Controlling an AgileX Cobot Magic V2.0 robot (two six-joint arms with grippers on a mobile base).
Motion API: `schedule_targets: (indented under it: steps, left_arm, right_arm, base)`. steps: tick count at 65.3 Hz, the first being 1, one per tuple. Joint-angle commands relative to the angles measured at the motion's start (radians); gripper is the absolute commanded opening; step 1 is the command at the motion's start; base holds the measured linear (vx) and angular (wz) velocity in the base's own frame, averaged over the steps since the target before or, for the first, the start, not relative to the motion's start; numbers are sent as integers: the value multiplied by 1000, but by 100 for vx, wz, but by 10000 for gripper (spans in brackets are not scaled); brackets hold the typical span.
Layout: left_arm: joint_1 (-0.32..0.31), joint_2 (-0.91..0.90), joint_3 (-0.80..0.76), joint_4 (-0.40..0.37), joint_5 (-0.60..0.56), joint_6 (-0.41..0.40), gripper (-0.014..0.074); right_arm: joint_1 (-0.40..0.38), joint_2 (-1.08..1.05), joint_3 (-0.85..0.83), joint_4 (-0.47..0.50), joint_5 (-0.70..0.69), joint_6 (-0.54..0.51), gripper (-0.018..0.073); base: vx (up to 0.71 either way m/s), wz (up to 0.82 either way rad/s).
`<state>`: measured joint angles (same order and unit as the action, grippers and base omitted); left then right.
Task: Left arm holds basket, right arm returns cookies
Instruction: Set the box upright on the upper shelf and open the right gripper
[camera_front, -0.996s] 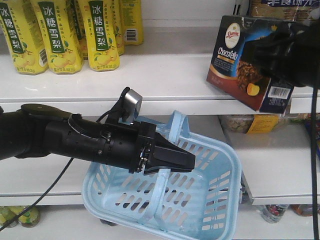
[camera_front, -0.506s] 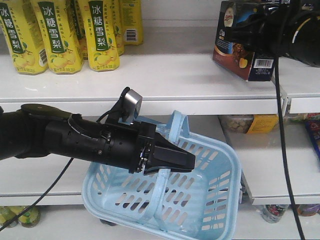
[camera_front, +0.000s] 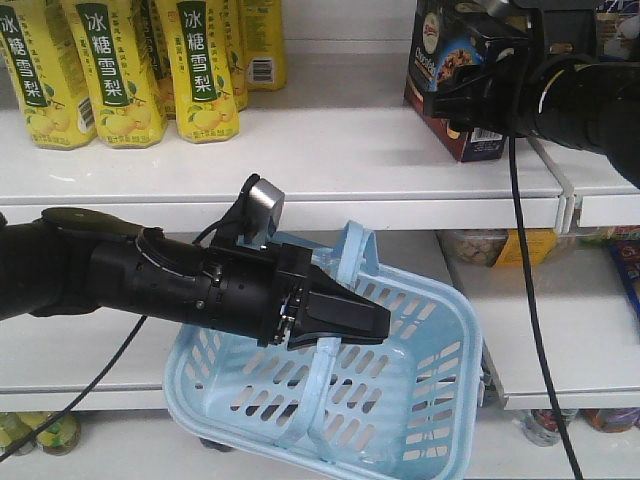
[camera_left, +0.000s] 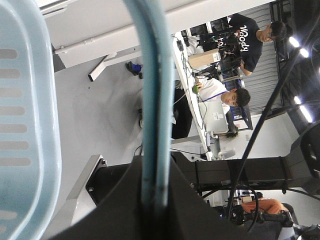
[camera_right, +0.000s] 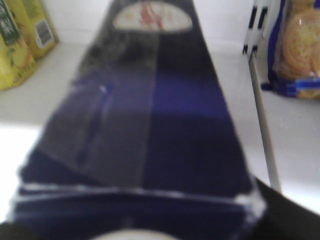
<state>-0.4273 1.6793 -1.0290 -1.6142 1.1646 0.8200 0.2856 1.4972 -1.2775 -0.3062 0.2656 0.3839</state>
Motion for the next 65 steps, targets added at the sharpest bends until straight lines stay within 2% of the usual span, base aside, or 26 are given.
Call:
schedule_targets:
  steps: [1, 35, 51, 65]
  left_arm:
    - [20, -31, -32, -165, -81, 2, -6]
    - [20, -31, -32, -165, -81, 2, -6]
    - [20, -31, -32, -165, -81, 2, -6]
    - [20, -31, -32, -165, -81, 2, -6]
  right_arm:
    - [-5, -47, -31, -3, -40, -2, 520]
    - [-5, -156, -29, 8, 163, -24, 528]
    - [-5, -248, -29, 78, 256, -120, 528]
    - [-5, -360, -27, 195, 327, -242, 528]
  base:
    - [0, 0]
    - [0, 0]
    - [0, 0]
    - [0, 0]
